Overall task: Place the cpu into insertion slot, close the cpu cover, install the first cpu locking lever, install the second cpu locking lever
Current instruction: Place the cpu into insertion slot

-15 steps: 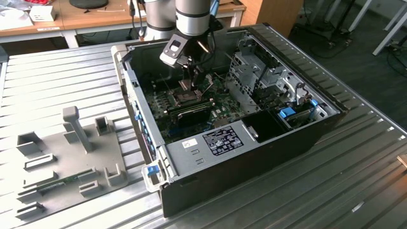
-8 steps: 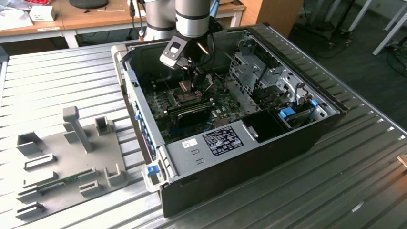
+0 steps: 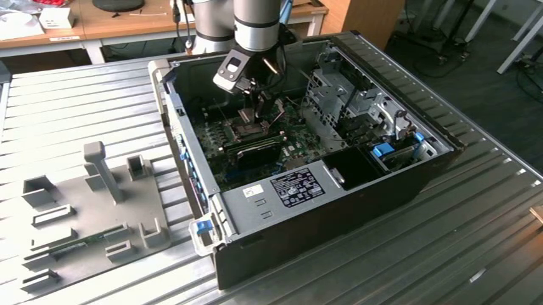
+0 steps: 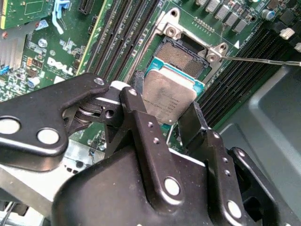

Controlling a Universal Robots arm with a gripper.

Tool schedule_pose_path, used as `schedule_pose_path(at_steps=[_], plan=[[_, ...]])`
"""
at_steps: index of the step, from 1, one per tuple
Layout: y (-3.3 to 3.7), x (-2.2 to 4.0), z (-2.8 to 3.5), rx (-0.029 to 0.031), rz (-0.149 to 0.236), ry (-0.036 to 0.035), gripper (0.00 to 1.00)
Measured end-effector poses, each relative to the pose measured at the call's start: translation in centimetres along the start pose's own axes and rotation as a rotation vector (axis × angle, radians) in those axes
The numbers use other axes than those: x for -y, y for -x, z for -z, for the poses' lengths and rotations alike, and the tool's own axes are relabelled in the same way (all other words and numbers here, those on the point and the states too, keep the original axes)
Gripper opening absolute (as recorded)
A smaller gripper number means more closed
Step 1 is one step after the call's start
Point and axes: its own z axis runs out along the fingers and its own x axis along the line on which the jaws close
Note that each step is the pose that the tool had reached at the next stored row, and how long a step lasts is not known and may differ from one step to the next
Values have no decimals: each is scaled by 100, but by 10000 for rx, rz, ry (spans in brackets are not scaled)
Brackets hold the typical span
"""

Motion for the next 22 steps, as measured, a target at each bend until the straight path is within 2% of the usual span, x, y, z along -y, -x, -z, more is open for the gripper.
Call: schedule_pose_path(at_steps=[4, 15, 17, 19, 20, 22], plan=[[0, 0, -3, -2, 0, 1, 54], [1, 4, -64, -14, 0, 1, 54], [1, 7, -79, -53, -3, 0, 54], [1, 10, -86, -181, -9, 0, 54], [1, 12, -86, -217, -13, 0, 54], [1, 13, -89, -225, -13, 1, 54]])
